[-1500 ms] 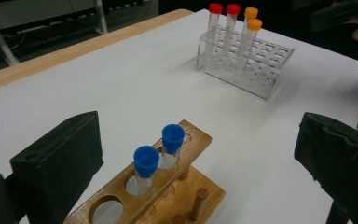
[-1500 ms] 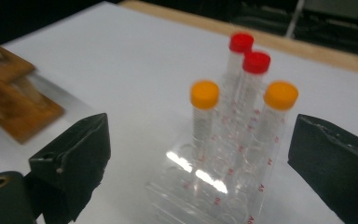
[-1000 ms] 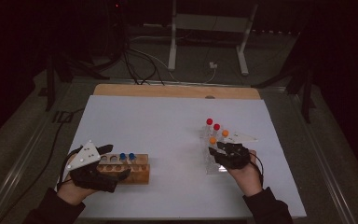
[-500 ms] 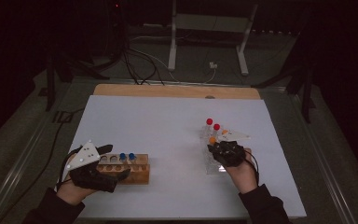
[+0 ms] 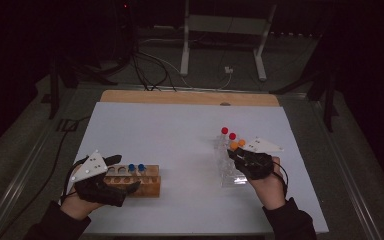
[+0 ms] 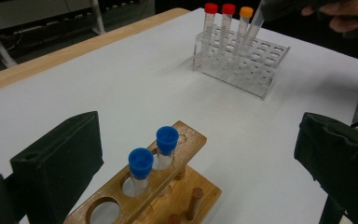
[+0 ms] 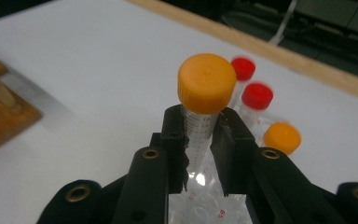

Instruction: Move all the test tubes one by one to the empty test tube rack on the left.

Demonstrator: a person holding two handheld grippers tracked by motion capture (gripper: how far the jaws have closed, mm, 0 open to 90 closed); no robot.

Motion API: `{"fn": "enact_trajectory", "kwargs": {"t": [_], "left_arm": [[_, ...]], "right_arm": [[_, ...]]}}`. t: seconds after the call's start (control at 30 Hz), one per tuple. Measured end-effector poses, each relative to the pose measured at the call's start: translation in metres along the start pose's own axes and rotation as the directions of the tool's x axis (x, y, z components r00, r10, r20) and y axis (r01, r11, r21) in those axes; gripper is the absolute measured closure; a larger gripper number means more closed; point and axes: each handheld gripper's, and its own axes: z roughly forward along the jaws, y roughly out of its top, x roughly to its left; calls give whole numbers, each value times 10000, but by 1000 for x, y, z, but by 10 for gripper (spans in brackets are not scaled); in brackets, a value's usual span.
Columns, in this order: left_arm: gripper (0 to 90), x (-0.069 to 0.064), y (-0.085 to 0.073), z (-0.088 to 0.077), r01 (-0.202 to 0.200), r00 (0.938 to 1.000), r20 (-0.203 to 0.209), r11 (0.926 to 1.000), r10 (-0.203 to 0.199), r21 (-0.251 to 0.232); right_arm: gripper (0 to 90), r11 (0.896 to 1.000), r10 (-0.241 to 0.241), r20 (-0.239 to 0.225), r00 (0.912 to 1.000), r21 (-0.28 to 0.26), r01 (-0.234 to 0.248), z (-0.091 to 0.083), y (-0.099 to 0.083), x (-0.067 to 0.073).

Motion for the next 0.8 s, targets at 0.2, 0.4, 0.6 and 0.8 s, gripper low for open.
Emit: {"fn": "enact_trajectory", "kwargs": {"t": [0.2,0.4,0.6,0.8], "left_arm": [[18,-3,3,-1,-43,9999,111,9999,44,-136],[18,-6,6,0,-86,9997,229,9997,92,-239],[18,-14,10,3,-215,9981,564,9994,231,-285],[21,-25,16,10,-442,9943,958,9984,473,-342]], "right_arm": [[752,9970,-385,-77,9992,-680,379,-20,11,11],[752,9933,-783,-575,9953,-899,729,-28,16,27],[752,9933,-1016,-1337,9858,-688,931,-24,13,44],[752,9925,-1224,-1926,9736,-286,1191,-14,6,59]]}}
